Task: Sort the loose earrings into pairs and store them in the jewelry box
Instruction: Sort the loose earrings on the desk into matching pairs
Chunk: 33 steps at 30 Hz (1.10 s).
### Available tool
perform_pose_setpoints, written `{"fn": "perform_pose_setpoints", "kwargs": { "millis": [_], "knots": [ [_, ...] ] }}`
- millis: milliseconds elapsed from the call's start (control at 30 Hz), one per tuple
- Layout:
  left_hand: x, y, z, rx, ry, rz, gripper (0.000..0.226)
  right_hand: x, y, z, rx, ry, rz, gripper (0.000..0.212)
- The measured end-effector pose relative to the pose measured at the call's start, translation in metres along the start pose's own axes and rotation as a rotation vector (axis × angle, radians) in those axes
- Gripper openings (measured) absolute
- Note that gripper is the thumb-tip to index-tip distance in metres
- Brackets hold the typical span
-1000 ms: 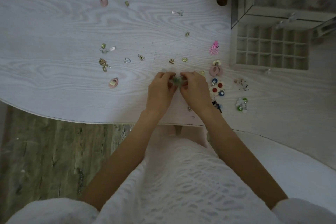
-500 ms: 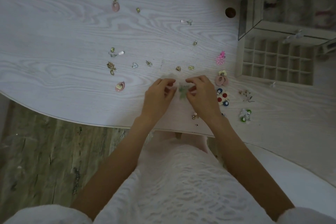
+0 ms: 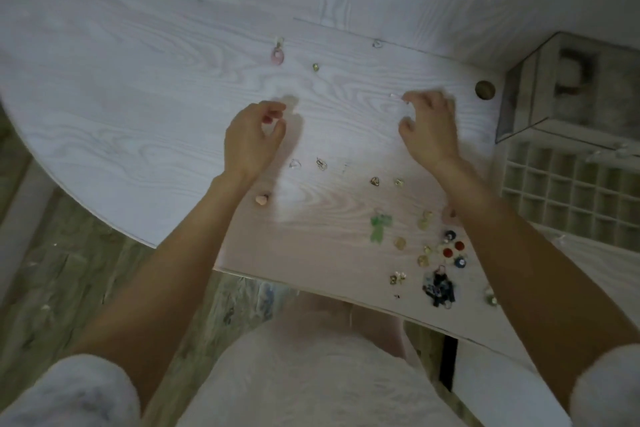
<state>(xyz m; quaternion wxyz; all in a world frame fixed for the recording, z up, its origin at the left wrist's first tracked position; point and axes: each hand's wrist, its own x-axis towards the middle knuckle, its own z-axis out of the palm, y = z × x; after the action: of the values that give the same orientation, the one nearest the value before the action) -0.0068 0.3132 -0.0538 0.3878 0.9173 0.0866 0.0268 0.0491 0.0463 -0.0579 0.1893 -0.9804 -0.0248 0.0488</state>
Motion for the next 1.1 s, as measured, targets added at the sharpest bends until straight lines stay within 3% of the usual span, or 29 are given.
{"fn": "perform_pose_setpoints", "kwargs": {
  "millis": [133, 333, 667, 933, 1100],
  "knots": [
    [0.042, -0.02, -0.01, 0.021, 0.002, -0.112, 0.037, 0.034, -0.008, 0.013, 0.008, -0.011, 0.063, 0.036],
    [0.099, -0.016, 0.001, 0.09, -0.084, -0.117, 0.053, 0.045, -0.032, 0.03, 0.152, -0.026, -0.115, 0.023],
    [0.107, -0.018, 0.02, 0.224, -0.159, 0.193, 0.031, 0.058, -0.047, 0.032, 0.27, -0.058, -0.162, 0.019],
    [0.071, -0.024, 0.01, 0.282, -0.195, 0.23, 0.017, 0.042, -0.065, 0.049, 0.256, -0.096, -0.275, 0.018],
    [0.059, -0.025, 0.01, 0.267, -0.195, 0.192, 0.021, 0.029, -0.072, 0.046, 0.121, -0.024, -0.306, 0.021]
  ]
}}
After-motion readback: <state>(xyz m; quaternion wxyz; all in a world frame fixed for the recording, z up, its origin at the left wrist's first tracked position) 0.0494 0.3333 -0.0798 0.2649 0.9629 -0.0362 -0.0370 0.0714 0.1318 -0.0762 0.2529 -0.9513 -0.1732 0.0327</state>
